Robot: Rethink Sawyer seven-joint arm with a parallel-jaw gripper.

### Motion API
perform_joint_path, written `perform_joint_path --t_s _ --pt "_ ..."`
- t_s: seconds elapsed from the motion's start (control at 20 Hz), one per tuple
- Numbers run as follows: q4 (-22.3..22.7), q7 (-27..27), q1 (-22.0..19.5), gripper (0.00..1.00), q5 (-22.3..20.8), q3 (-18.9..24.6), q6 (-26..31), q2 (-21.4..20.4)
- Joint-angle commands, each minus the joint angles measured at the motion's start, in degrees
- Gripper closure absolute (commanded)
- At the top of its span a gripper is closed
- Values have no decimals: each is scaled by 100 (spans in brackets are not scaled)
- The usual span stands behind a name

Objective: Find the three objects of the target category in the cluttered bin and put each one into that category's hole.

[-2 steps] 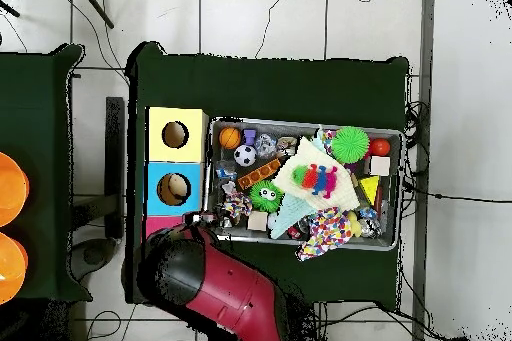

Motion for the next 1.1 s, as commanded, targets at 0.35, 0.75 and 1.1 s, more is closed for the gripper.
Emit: perform_joint_path --t_s 0.35,0.75,1.1 --pt "415 -79 -278 0 -455 894 -643 74" --pt "656 -147 -602 0 -507 1245 -929 -16" --pt "821 -62 -687 0 -551 1395 -1099 -71"
